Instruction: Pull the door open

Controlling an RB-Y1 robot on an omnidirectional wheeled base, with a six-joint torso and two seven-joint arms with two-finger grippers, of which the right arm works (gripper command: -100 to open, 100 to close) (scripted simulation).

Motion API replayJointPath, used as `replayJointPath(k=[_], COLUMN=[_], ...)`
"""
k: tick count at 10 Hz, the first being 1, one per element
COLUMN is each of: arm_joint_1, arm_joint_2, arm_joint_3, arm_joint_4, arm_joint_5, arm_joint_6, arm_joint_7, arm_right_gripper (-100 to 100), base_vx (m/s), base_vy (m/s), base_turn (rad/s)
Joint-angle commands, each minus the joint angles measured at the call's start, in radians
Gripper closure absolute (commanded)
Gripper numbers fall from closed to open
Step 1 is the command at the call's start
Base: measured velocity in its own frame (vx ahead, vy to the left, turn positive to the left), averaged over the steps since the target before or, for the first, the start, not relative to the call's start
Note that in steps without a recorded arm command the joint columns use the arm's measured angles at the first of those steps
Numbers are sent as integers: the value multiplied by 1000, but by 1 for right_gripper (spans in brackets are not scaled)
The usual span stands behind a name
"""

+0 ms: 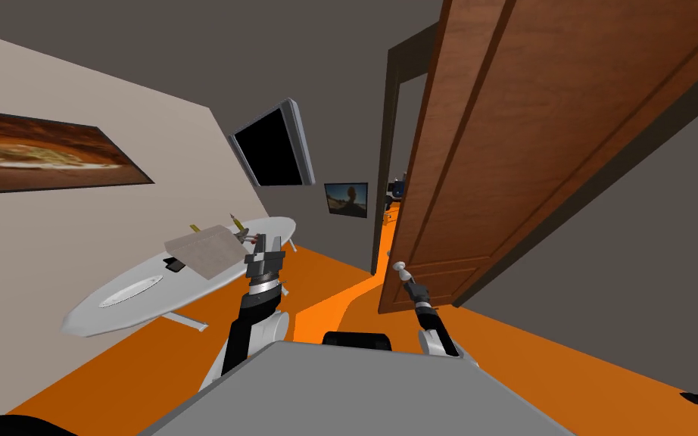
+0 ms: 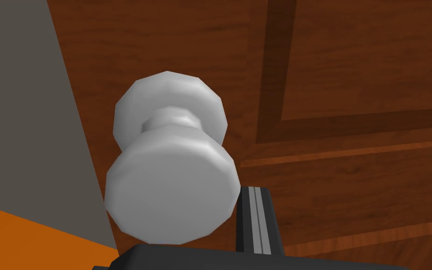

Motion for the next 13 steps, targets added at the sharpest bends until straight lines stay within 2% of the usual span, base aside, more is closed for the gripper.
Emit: replayJointPath(k=[1,2,4,5,6,11,12,13], arm_joint_1=[0,-9,-23,-9,-9,-9,0,3], arm_joint_2=[0,-7,-9,-21,-21,-21,-33,-35], arm_joint_3=[0,-10,-16,-23,-23,-23,1,10], arm_joint_4=[0,-9,-14,3,3,3,-1,-3], arm_joint_5=[0,-11,-20,-21,-21,-21,-8,-4], arm_joint_6=[0,43,75,65,65,65,47,40], arm_joint_7=[0,-2,-7,-8,-8,-8,-28,-34], arm_right_gripper=[-100,-100,-100,-100,100,100,-100,-100], base_vx=[-2,14,16,15,7,-2,-113,-173], base_vy=[-35,6,49,5,-19,-1,-46,-66], base_turn=[-35,-60,-19,-36,9,1,122,84])
